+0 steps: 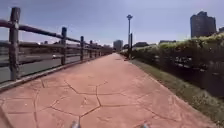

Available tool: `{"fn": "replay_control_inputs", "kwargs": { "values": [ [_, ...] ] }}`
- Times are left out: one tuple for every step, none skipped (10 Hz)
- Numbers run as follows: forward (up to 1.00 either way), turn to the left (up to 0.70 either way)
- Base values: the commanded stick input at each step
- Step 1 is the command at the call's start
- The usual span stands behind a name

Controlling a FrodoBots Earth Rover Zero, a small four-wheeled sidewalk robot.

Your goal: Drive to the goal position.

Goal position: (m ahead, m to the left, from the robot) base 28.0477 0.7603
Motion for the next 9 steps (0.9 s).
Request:
{"fn": "replay_control_inputs", "kwargs": {
  "values": [
    [0.85, 0.0],
    [0.85, 0.0],
    [0.85, 0.0],
    [0.85, 0.0],
    [0.85, 0.0],
    [0.85, 0.0],
    [0.85, 0.0],
    [0.85, 0.0],
    [0.85, 0.0]
  ]
}}
